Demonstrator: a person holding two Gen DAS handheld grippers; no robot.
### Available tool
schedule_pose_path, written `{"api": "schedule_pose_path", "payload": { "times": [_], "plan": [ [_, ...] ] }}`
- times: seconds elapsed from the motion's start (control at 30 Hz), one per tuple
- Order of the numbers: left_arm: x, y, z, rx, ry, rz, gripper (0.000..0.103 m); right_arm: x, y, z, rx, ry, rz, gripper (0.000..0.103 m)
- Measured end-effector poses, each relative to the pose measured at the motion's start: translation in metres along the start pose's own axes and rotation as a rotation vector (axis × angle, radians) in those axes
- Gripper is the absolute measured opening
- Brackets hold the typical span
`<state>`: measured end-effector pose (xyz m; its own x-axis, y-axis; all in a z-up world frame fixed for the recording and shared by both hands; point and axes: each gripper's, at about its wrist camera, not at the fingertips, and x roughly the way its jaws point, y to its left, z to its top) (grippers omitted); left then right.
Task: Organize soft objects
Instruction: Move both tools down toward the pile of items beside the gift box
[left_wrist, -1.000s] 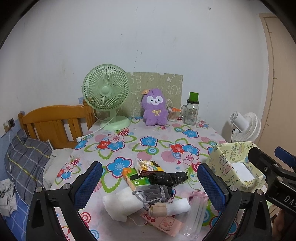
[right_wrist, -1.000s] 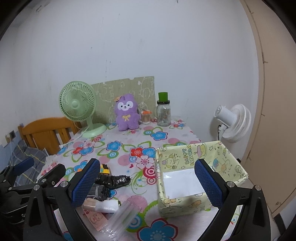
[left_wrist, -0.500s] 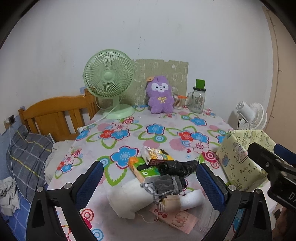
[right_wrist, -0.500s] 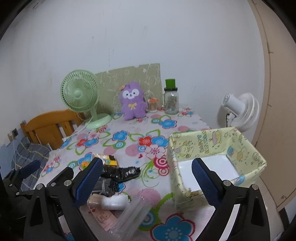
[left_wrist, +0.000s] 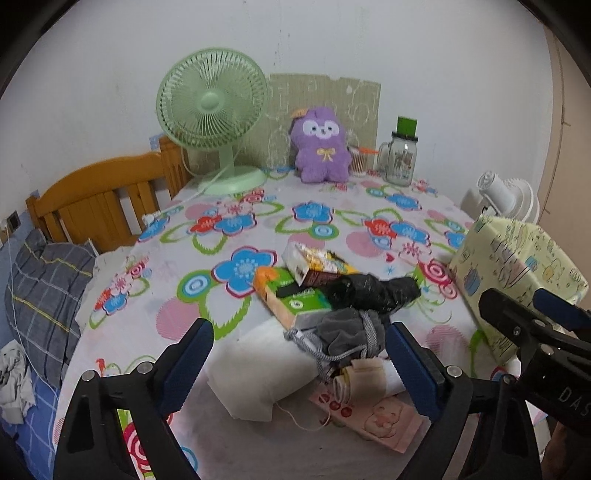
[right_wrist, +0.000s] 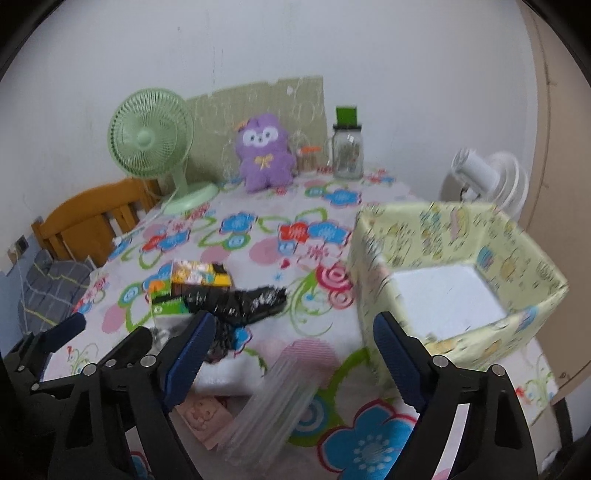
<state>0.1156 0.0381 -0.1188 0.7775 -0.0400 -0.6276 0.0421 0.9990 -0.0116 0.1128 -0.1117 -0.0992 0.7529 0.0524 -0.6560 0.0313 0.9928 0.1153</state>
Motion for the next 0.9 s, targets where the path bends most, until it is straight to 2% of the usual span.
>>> {"api": "schedule_pose_path", "payload": {
  "times": [0.67, 0.77, 0.9],
  "plan": [
    [0.037, 0.0, -0.03, 0.027, 0.137, -0.004, 0.088, 0.044, -0.001, -0.034, 0.091, 0.2, -0.019, 0.082],
    [0.039, 0.0, -0.033, 0.032, 0.148, -0.003, 0.088, 0.048, -0.001, -0.039, 0.116, 0.233, -0.006, 0.077],
    [0.041, -0.005, -0.038, 0.057, 0.158, 0.014, 0.088, 0.053, 0.0, -0.046, 0.159, 0.285, 0.035, 0.064]
  ]
}}
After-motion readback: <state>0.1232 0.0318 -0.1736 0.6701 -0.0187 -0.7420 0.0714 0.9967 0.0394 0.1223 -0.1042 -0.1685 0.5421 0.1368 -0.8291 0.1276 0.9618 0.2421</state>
